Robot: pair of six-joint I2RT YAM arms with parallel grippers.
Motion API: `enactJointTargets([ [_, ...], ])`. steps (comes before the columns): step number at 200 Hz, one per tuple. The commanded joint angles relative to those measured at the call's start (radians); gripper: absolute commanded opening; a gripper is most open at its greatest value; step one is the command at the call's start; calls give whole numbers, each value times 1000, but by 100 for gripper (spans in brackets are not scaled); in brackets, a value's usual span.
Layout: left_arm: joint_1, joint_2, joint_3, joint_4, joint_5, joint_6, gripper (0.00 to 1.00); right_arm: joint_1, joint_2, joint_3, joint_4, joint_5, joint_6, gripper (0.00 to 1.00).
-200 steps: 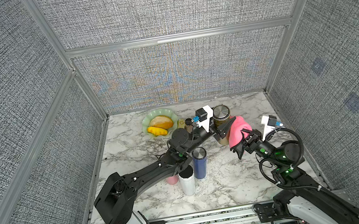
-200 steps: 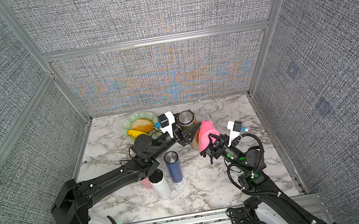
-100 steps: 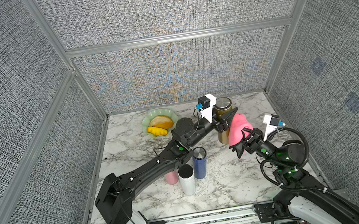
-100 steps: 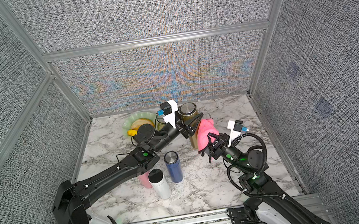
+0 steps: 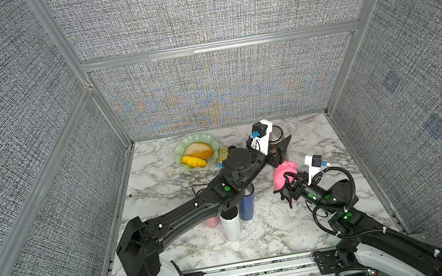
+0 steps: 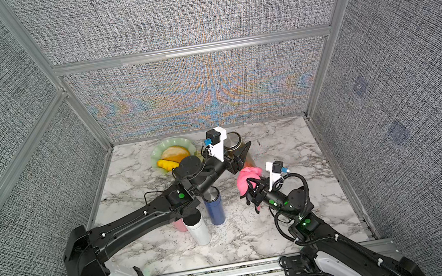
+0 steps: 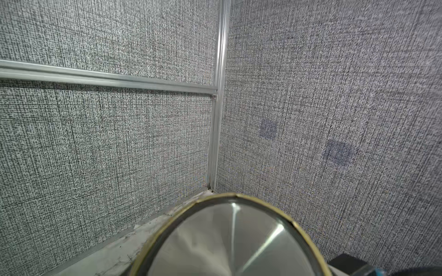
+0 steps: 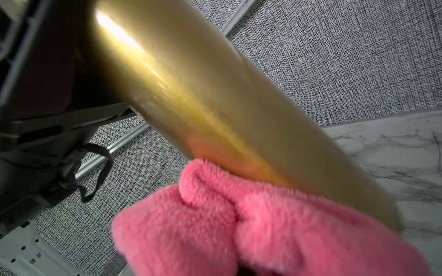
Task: Wipe the surface of the thermos
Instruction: Wipe the dirt from the surface of the thermos.
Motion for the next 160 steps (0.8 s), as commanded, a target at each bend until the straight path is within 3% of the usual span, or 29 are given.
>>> enactJointTargets([
  [1,-35,-15,9,59,7,-104,0,16,-28,86,-108,79,-50,0],
  [31,-41,-16,-2,69,-60,-124,0,42,-64,128,-130,77,-69,0],
  [91,-41,31,81,-82,-192,-223,0,48,-52,-106,18,213,-34,0],
  [128,-45,34,87,-95,-242,-264,0,62,-114,4,-85,195,-78,0],
  [160,-51,53,105,-138,-284,-300,0,73,-54,117,-98,206,-88,0],
])
